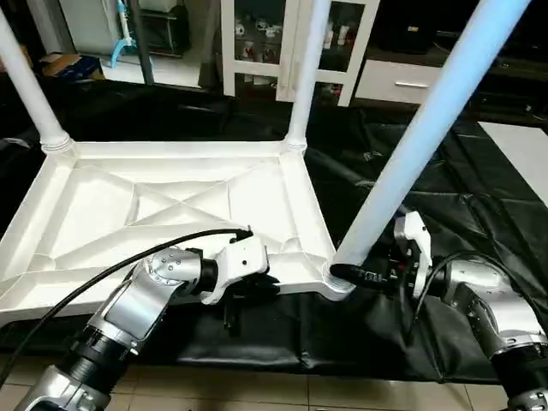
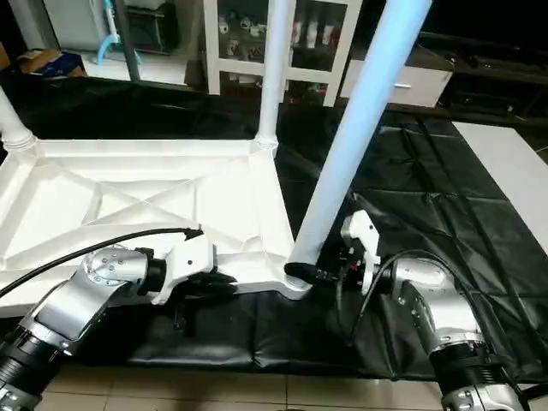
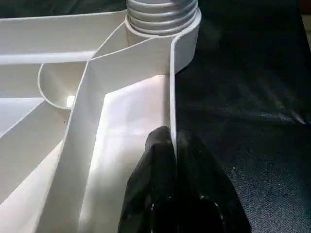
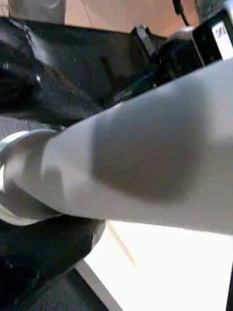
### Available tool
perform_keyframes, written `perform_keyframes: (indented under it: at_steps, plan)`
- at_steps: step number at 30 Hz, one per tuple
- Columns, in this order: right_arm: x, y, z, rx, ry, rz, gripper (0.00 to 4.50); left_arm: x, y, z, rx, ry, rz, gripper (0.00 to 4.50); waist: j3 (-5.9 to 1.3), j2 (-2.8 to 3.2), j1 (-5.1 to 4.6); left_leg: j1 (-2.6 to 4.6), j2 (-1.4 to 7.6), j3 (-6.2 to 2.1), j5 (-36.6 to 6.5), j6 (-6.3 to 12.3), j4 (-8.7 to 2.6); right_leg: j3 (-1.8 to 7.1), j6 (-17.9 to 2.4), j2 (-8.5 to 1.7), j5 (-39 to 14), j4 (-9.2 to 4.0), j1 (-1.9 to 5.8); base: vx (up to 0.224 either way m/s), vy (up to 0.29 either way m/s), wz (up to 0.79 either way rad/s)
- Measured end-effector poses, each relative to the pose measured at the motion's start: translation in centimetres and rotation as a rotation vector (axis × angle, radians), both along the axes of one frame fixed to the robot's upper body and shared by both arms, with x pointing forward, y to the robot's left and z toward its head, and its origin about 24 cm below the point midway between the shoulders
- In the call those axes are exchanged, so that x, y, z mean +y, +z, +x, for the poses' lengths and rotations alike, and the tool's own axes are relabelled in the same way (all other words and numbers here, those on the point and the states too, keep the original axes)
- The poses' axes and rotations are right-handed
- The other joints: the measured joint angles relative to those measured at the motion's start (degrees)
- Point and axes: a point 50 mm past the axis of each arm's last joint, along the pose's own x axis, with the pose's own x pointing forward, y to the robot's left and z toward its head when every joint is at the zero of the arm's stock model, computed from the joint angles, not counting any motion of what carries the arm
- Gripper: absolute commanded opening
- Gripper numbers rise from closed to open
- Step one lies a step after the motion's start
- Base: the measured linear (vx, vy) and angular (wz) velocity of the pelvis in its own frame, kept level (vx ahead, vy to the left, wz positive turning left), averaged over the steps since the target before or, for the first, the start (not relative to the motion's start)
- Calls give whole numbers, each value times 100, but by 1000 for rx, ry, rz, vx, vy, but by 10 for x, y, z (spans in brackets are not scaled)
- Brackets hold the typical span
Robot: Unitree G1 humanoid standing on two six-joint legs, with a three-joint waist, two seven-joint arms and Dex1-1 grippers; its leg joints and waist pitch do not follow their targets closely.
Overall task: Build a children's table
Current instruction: Rotate leg to tighten
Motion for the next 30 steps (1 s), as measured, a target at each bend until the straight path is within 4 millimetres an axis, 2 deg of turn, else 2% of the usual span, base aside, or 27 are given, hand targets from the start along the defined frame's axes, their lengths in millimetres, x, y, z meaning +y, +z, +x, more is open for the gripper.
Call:
perform_keyframes:
  at_steps: [2,8,10,11,13,19,21,26,28,30]
  plan:
    - [0,0,1,1,0,0,220,0,0,0,0,0,0,0,0,0,2,0,0,0,0,0,0,-1,0,0,0,1,0,0,0,0]
    - [8,-4,7,-21,-72,2,206,1,-1,3,-10,46,13,0,1,-22,-29,3,3,0,0,0,12,-1,0,0,0,3,0,0,0,0]
    - [18,-9,17,-48,-214,-12,203,-1,-2,11,-26,119,22,0,-9,-54,-92,10,5,-1,2,-4,17,-2,18,2,-11,4,1,0,0,0]
    - [28,-12,26,-55,-351,-6,199,-4,-2,18,-39,182,29,0,-8,-74,-166,10,5,-8,5,-9,24,-4,20,2,-12,0,-3,0,0,0]
    - [36,-14,35,-62,-526,-14,196,-14,-3,24,-50,257,25,0,-6,-76,-219,9,-5,-19,6,-11,36,-7,23,-4,-14,-20,-13,0,0,0]
    - [62,-19,43,-46,-987,-13,193,-47,-7,34,-76,394,22,0,-16,-91,-271,8,-18,-33,6,-11,43,-5,31,-7,-19,-27,-16,0,0,0]
    - [66,-20,43,-48,-1077,-16,193,-55,-8,34,-81,408,18,0,-15,-87,-273,6,-22,-33,6,-10,43,-2,32,-10,-19,-27,-16,0,0,0]
    - [73,-18,46,-74,-1110,11,193,-56,-7,35,-87,413,17,0,-12,-78,-310,-5,-23,-45,6,-10,42,-7,32,-8,-19,-27,-22,0,0,0]
    - [72,-16,46,-89,-1071,15,193,-52,-7,35,-95,406,23,0,-4,-71,-317,-8,-22,-45,6,-10,40,-7,32,-7,-19,-26,-26,0,0,0]
    - [67,-16,41,-106,-1025,24,249,-49,-5,34,-99,385,24,0,3,-61,-311,-15,-22,-46,6,-10,34,-6,31,-5,-18,-24,-31,0,0,0]
